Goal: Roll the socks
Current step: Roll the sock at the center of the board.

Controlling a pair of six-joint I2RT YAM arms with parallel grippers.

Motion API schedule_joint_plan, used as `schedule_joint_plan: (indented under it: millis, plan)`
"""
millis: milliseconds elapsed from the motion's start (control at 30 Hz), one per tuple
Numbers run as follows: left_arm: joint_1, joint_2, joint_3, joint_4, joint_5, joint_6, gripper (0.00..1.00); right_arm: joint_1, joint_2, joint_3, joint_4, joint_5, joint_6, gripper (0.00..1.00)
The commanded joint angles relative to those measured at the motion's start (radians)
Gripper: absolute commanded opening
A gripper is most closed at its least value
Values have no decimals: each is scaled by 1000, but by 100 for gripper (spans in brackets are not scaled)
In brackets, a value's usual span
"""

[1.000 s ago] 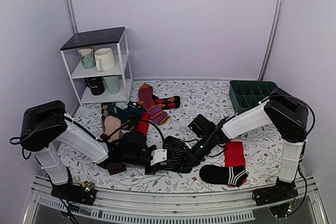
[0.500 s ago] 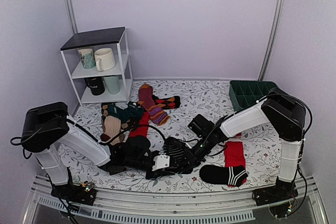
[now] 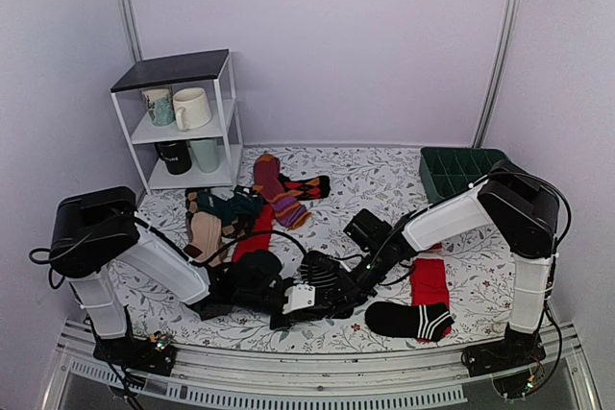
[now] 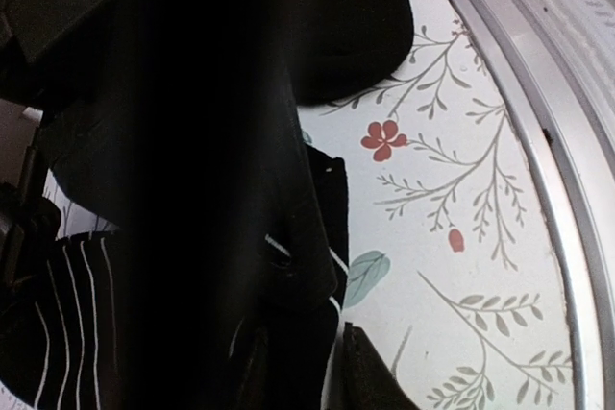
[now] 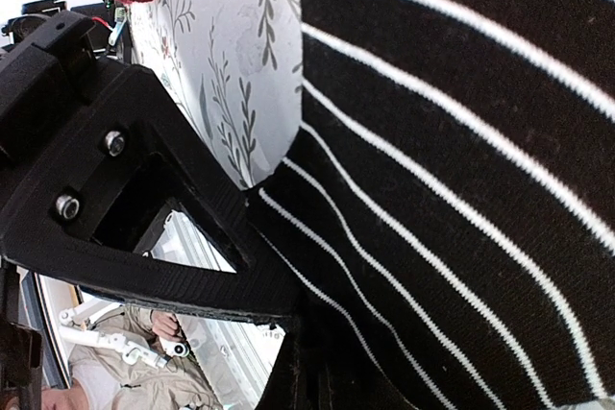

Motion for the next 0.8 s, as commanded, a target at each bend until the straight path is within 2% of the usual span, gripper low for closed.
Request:
schedule_joint_plan:
  millis: [0, 167, 300, 433, 767]
  plan:
    - [-12, 19, 23, -53, -4, -19, 20, -2, 60, -28, -94, 75, 5, 2]
    - [-12, 20, 29, -72, 7, -28, 0, -2, 57, -28, -82, 75, 12, 4]
    - [-9, 12, 31, -103, 33, -42, 0, -2, 49, -35, -53, 79, 24, 10]
    - [15, 1, 11, -116, 88, -102, 0, -2, 0, -58, 36, 103, 34, 22]
    - [83, 4, 6, -179, 226, -203, 0, -1, -323, -283, 515, 261, -51, 37]
